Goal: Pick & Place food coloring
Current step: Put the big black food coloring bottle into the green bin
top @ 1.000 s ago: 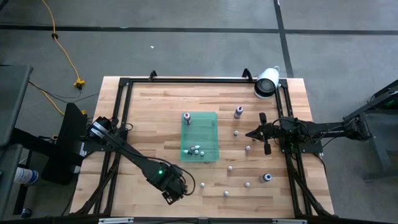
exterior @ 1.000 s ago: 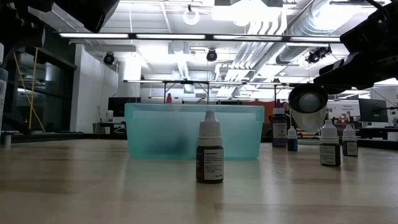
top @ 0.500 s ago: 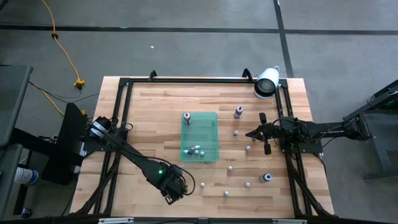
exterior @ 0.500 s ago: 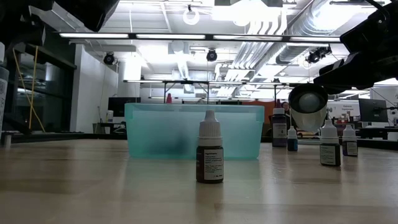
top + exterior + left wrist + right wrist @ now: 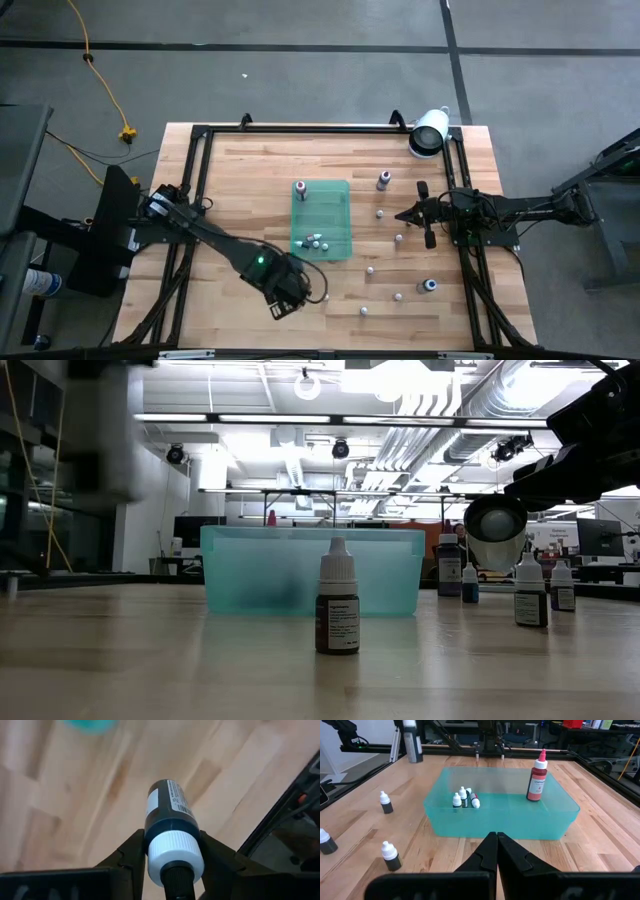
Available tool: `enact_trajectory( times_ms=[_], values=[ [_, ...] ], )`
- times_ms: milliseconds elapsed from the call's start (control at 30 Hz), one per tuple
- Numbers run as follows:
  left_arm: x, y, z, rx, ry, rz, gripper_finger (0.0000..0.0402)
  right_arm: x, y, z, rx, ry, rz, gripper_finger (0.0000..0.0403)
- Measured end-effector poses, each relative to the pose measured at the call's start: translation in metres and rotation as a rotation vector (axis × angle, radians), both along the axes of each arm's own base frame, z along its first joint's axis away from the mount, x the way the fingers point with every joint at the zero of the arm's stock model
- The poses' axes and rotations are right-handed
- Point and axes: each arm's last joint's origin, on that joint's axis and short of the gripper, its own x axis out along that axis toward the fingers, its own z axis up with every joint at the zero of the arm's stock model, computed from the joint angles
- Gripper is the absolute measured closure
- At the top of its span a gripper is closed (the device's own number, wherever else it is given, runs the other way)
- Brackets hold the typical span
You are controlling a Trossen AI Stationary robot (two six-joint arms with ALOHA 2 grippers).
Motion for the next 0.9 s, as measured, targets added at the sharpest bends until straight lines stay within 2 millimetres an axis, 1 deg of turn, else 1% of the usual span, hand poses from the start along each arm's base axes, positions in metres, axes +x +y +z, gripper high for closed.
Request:
enact_trajectory(
  times_ms=[133,267,367,600,833,900],
  values=[
    [0.007,0.017,0.025,0.050,-0.052,-0.058,0.0271,0.000,0.000,0.000,0.000,0.000,0.000,0.0402],
    [0.016,0.036,0.035,0.073,-0.082,-0.102,0.0271,0.000,0.000,0.000,0.000,0.000,0.000,0.0402],
    [0.020,0.049,0.039,0.083,-0.083,-0.124,0.0271,0.000,0.000,0.000,0.000,0.000,0.000,0.0402],
    [0.031,0.084,0.039,0.084,-0.071,-0.134,0.0271,0.000,0.000,0.000,0.000,0.000,0.000,0.0402],
    [0.042,0.130,0.039,0.094,-0.073,-0.068,0.0271,0.000,0.000,0.000,0.000,0.000,0.000,0.0402],
    [0.047,0.145,0.036,0.095,-0.068,-0.029,0.0271,0.000,0.000,0.000,0.000,0.000,0.000,0.0402]
  ],
)
